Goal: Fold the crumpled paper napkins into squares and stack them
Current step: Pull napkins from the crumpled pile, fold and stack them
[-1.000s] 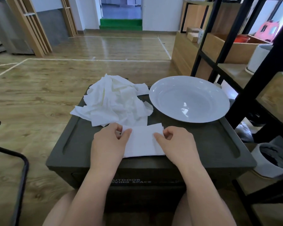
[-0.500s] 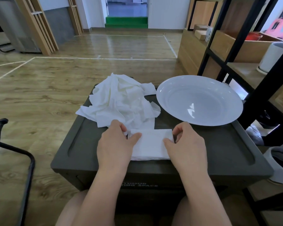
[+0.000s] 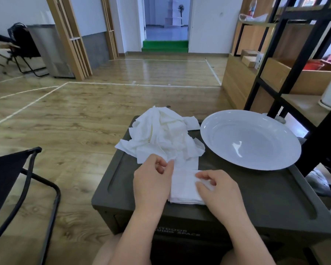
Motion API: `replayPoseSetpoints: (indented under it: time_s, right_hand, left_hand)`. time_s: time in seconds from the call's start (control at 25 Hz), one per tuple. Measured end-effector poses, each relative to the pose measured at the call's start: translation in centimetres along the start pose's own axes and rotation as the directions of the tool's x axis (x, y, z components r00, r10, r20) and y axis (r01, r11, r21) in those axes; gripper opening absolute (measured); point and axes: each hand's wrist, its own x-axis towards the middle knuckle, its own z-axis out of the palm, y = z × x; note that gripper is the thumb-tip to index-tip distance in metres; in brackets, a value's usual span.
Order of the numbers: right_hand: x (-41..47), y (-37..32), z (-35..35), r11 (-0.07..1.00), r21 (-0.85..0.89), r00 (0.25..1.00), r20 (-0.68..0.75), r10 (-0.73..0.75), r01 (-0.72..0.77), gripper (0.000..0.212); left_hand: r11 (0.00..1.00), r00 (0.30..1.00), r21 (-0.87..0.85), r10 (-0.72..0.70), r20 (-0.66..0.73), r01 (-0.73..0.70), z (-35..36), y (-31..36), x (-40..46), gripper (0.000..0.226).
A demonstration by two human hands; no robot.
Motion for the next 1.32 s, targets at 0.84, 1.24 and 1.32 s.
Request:
replayPoseSetpoints:
  time_s: [0.84,1.24,1.32]
  right_hand:
    - [-0.1,-1.8,-2.3,0.912,0.398,0.985,-0.088,0.145,-0.099,0.020]
    - [-0.2,-6.4,-4.2,0.629,0.742,0.971,0.217,0.099,-0.231,0.023]
    - [-0.3,-5.8,-3.8,0.680,0.715,0.986,0.097,0.134,-0.163,0.021]
  left_hand:
    - [0.903,0.919,-0.401,0.280,0.279,-0.154,-7.0,4.6,7.3,0.019]
    - [0.769,0.774,-0.577,0.179,0.607,0.275,-5.4,5.0,2.8,0.031]
    - [0.809,0.796,-0.511,0.092,0.598,0.291,-4.5,4.5,2.0,0.065]
